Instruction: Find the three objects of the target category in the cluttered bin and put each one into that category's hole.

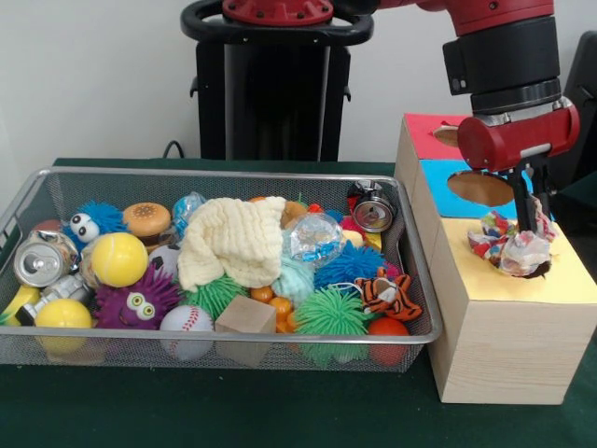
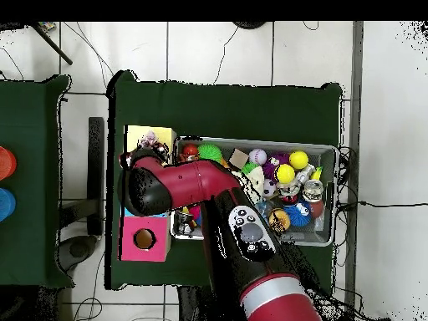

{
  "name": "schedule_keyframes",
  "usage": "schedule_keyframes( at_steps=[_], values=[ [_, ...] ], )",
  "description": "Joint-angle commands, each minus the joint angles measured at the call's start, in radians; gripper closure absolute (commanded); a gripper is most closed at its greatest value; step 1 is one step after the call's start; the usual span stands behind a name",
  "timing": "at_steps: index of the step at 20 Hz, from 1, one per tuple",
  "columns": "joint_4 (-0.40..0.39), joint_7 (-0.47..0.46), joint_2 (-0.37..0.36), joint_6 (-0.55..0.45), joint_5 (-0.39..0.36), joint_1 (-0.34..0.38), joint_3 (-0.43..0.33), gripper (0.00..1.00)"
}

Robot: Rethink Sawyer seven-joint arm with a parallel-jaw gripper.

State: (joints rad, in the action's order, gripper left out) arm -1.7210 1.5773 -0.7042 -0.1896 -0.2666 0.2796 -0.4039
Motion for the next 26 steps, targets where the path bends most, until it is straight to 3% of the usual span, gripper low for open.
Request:
schedule_keyframes(
  at_steps=[1, 10, 26],
  values=[
    [-0.008, 0.099, 0.027, -0.131, 0.022, 0.023, 0.029, 1.0],
    [0.046, 0.147, 0.045, -0.175, 0.027, -0.052, 0.179, 1.0],
    [0.051, 0.122, 0.054, -0.159, 0.049, -0.066, 0.187, 1.0]
  ],
)
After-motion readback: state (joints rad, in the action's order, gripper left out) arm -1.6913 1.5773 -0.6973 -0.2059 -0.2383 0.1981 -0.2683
